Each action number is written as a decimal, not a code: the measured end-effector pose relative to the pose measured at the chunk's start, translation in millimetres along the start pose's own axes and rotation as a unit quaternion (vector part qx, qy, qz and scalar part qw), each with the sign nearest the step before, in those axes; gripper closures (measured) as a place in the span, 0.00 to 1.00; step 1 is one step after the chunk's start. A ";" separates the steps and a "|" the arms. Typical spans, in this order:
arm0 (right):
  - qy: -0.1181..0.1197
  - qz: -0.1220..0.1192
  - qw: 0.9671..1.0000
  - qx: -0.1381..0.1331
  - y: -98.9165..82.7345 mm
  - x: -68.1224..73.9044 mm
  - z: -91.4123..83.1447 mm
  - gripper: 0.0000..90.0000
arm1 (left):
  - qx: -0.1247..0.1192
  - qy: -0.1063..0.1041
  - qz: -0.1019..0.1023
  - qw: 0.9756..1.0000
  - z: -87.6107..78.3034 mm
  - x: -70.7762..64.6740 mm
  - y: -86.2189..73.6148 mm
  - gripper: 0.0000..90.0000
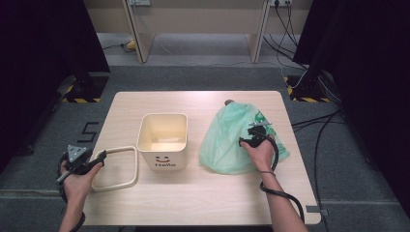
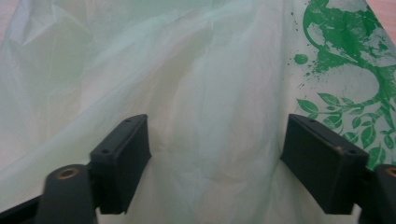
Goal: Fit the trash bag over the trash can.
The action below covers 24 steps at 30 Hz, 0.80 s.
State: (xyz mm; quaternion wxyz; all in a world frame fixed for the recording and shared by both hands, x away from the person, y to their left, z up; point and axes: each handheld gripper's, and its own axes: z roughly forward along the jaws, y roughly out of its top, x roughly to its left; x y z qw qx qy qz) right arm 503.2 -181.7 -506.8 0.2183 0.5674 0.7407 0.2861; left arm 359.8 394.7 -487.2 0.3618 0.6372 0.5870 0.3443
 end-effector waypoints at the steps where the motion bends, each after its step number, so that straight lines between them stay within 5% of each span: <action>1: -0.001 0.000 1.000 0.001 0.1 -0.4 -0.8 0.32 | 0.000 0.000 0.000 1.000 0.1 -0.2 -0.2 0.47; 8: -0.008 0.017 1.000 -0.011 -1.0 -1.8 -4.0 0.68 | 0.001 0.000 -0.001 1.000 0.5 -0.4 -1.2 0.48; 14: 0.018 0.062 0.998 -0.021 -2.7 -8.0 -3.7 0.97 | 0.001 -0.001 -0.001 1.000 1.6 -2.0 -1.6 0.48; 19: 0.042 0.087 0.995 -0.012 -1.1 -12.2 -3.9 1.00 | 0.000 -0.001 -0.001 1.000 1.6 -2.0 -1.3 0.49; 24: 0.041 0.071 0.996 -0.027 -1.6 -14.2 -5.9 1.00 | -0.003 0.004 -0.004 1.000 -0.4 -0.1 -1.2 0.49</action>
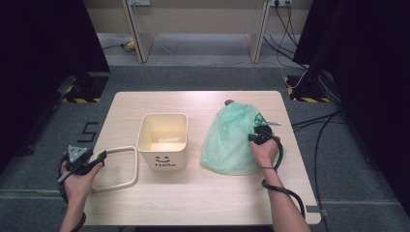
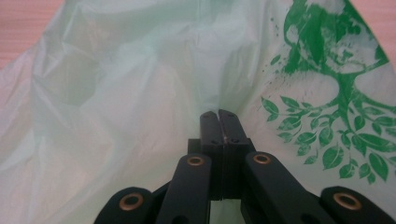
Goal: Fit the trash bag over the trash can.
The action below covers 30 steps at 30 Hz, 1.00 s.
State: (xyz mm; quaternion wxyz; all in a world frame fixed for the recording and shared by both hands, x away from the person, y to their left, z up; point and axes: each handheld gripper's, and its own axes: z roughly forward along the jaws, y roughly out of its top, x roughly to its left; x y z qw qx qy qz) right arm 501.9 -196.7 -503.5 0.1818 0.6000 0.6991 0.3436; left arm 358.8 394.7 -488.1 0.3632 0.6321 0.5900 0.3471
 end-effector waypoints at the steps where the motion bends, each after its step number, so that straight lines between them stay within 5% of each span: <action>1: 0.001 -0.007 1.000 -0.008 0.4 0.8 -1.9 1.00 | -0.001 0.001 -0.001 1.000 -0.1 0.4 -0.1 0.50; 9: -0.003 -0.052 0.995 -0.083 7.5 8.5 -20.0 1.00 | -0.005 0.004 -0.005 1.000 -1.0 0.8 -0.6 0.50; 18: 0.008 -0.076 0.990 -0.118 19.6 17.2 -36.5 1.00 | -0.008 0.005 -0.003 1.000 -1.3 0.4 0.0 0.50; 30: 0.008 -0.118 0.972 -0.206 34.5 30.3 -65.9 1.00 | -0.015 0.010 -0.005 1.000 -3.0 1.5 -0.3 0.51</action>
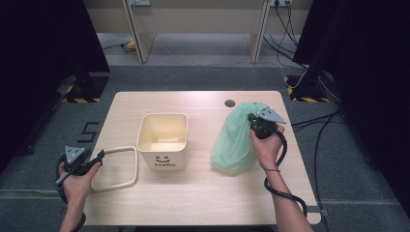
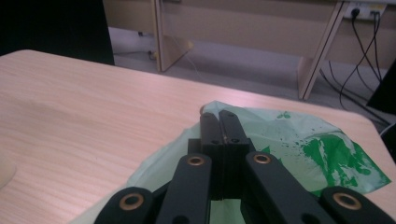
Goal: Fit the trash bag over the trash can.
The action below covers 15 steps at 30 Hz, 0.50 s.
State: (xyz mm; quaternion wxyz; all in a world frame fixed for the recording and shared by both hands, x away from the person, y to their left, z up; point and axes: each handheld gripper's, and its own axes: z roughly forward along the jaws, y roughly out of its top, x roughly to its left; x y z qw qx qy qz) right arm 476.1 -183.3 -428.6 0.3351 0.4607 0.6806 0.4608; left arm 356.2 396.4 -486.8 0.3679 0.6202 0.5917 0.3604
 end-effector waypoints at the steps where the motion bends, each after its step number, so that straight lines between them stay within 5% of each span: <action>1: 0.000 -0.002 1.000 -0.005 1.7 0.5 -1.8 1.00 | 0.000 0.001 -0.001 1.000 0.0 0.1 -0.1 0.51; 15: 0.021 -0.027 0.997 -0.073 21.4 7.2 -23.9 1.00 | -0.004 0.004 -0.002 1.000 -1.0 1.0 -0.1 0.51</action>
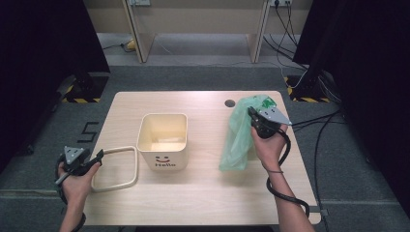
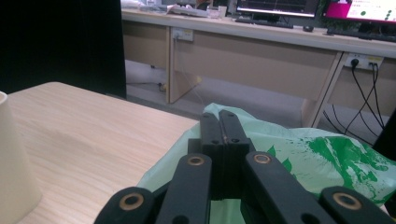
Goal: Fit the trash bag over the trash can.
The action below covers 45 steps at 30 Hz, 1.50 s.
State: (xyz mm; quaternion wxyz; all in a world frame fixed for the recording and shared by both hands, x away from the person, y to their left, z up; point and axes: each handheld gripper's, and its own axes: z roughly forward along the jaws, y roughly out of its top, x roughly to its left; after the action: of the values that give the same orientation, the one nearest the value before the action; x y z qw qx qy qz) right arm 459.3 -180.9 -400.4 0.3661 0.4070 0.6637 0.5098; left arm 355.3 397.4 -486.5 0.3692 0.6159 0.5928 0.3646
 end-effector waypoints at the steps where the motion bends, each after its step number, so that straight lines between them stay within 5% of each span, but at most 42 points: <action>1: 0.001 -0.001 1.000 -0.003 0.9 0.2 -0.8 1.00 | -0.001 0.000 0.000 1.000 -0.2 0.1 0.0 0.51; 45: 0.050 -0.024 0.993 -0.105 47.9 29.3 -55.1 1.00 | -0.010 0.004 0.004 1.000 -1.8 -0.8 0.2 0.51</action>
State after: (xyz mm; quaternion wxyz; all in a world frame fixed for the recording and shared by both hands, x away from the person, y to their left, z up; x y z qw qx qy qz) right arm 405.9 -167.9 -344.1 0.3851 0.3246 0.6333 0.5875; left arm 353.8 396.7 -485.5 0.3717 0.6132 0.5884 0.3738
